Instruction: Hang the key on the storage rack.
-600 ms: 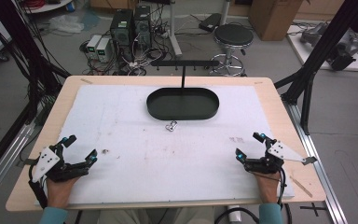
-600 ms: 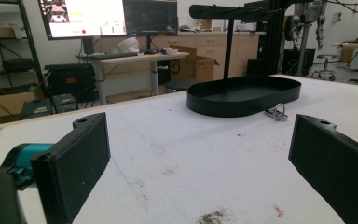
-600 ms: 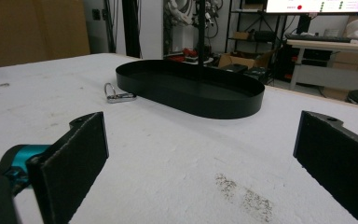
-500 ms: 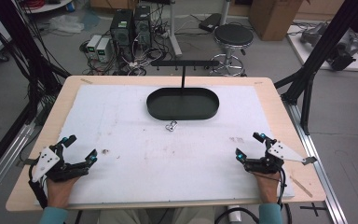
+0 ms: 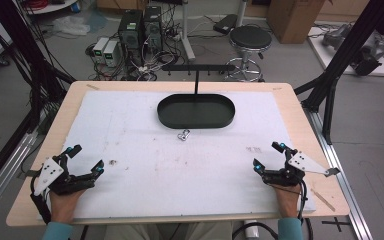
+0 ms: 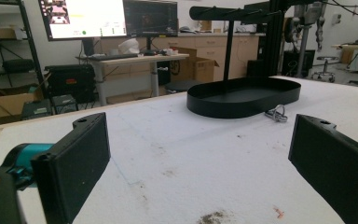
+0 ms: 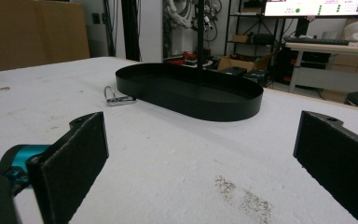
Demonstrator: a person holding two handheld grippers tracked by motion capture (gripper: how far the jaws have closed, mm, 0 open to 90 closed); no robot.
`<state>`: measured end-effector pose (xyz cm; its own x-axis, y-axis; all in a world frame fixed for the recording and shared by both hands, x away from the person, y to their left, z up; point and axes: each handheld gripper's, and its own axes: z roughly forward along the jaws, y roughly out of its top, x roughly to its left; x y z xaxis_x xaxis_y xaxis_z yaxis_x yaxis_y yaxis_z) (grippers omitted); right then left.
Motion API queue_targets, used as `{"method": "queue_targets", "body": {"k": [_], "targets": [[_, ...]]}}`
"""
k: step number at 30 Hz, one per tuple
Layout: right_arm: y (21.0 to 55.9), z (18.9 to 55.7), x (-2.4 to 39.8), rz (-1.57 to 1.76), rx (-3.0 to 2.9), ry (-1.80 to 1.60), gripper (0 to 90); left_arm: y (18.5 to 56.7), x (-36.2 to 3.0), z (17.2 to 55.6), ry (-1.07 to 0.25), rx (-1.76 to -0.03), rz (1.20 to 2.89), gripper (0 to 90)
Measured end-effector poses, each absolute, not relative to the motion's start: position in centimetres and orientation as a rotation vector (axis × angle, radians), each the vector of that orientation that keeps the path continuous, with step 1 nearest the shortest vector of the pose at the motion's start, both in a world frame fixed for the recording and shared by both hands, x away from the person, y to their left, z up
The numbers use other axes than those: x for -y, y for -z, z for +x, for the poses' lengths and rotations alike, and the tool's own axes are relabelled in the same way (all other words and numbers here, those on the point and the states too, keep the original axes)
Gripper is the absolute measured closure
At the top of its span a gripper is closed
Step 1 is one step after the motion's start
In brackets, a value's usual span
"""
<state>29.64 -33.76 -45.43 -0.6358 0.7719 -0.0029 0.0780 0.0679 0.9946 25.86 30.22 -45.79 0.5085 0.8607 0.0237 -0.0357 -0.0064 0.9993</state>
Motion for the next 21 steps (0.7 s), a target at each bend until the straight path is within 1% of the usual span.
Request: {"method": "queue_targets", "body": {"k": [10,21], "targets": [[45.1,29.9,33.8,0.878,-1.809,-1.617,2.2,45.8,-30.2,25.9,-0.835,-0.776,1.404,5.8],[41.9,30.7,33.8,0.858,-1.827,-1.599,2.2,45.8,-30.2,25.9,-0.834,-0.777,1.404,5.8]]}}
